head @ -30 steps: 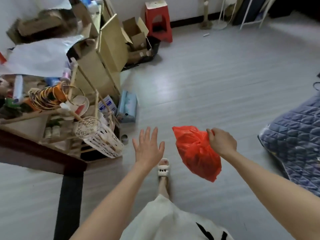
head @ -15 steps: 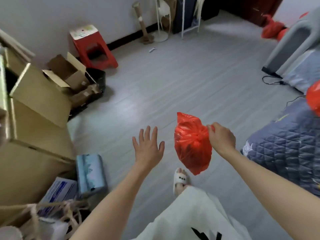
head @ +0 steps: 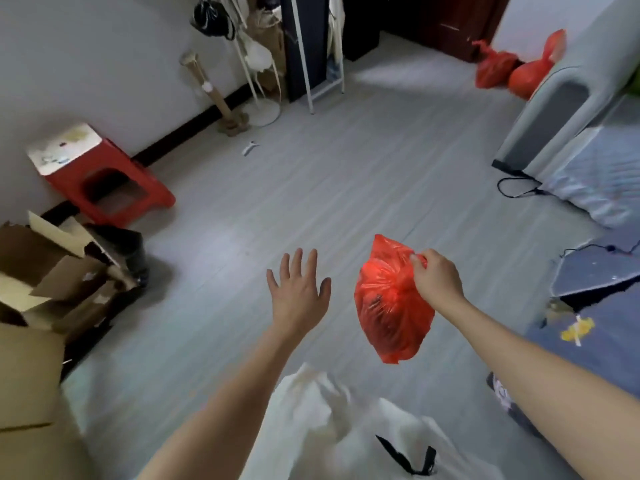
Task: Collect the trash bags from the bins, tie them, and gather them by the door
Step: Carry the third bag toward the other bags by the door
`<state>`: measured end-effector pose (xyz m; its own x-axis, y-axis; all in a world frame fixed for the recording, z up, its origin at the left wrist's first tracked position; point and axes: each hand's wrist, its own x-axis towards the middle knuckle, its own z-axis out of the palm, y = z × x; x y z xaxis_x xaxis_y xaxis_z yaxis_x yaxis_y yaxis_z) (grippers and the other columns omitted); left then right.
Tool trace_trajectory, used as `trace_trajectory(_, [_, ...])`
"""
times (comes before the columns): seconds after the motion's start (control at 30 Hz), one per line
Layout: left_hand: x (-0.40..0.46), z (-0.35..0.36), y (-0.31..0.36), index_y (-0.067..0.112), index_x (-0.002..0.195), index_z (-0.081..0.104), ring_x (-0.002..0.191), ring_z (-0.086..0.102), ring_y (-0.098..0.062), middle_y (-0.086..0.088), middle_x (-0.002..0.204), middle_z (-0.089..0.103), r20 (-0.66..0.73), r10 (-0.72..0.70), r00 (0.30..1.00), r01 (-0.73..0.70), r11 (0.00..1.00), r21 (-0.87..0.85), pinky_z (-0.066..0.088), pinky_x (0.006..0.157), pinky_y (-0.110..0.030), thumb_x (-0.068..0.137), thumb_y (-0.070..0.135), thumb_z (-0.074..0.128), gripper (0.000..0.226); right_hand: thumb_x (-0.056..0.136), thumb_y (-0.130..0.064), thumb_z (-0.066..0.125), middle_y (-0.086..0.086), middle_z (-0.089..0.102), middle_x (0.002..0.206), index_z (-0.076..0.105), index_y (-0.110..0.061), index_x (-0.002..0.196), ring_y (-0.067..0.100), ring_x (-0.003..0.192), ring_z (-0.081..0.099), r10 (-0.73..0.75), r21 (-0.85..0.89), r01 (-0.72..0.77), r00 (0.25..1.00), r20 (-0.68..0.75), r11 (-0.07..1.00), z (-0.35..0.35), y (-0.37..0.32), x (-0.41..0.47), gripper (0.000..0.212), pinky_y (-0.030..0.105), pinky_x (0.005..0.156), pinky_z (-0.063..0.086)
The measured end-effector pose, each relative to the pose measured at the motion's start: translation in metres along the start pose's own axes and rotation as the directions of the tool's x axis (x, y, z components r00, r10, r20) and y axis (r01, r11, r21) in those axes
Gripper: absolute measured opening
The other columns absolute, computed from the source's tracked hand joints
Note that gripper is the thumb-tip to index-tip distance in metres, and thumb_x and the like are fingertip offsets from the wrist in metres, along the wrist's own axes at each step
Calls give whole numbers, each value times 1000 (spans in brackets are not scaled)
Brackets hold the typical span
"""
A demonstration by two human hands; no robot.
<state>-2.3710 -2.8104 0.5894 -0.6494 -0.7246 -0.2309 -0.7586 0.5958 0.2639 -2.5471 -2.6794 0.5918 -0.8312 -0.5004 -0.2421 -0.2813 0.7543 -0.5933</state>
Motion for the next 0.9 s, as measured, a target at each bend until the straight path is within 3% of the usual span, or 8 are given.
trace_trajectory(0.27, [245,-39,25,23,147,8,146,1,-29,-5,158,7,27,84,996,-86,995,57,4,115,-55,95,46,29,61,95,-23,43,26,63,113,59,3,107,42,108,54,101,39,-97,988,-115,995,-11,-51,226,32,41,88,43])
trace_trajectory(0.47, [453,-84,79,24,147,8,146,0,-28,-4,158,7,72,207,976,-212,974,73,3,116,-54,95,47,29,61,94,-24,43,24,65,105,60,1,100,41,100,58,189,44,-184,968,-164,982,-41,-104,399,30,40,82,46])
trace_trajectory(0.63, [586,-97,160,20,145,21,145,10,-25,-4,156,18,105,348,931,-356,933,62,8,117,-49,96,42,32,55,92,-23,45,23,67,89,60,-3,87,40,83,64,250,160,-219,944,-215,963,-86,-116,516,25,42,72,51])
trace_trajectory(0.77, [705,-95,246,18,142,29,141,23,-24,-5,152,27,104,450,887,-458,887,63,19,114,-41,96,39,35,51,91,-21,47,23,67,89,62,1,88,40,85,63,279,220,-228,930,-238,949,-120,-106,636,27,39,72,48])
trace_trajectory(0.9, [800,-85,323,19,141,31,138,28,-23,-4,149,32,158,464,872,-476,879,42,20,112,-40,95,36,37,50,91,-21,49,20,66,86,62,-1,84,36,88,62,290,243,-241,937,-194,940,-152,-85,748,25,32,70,41])
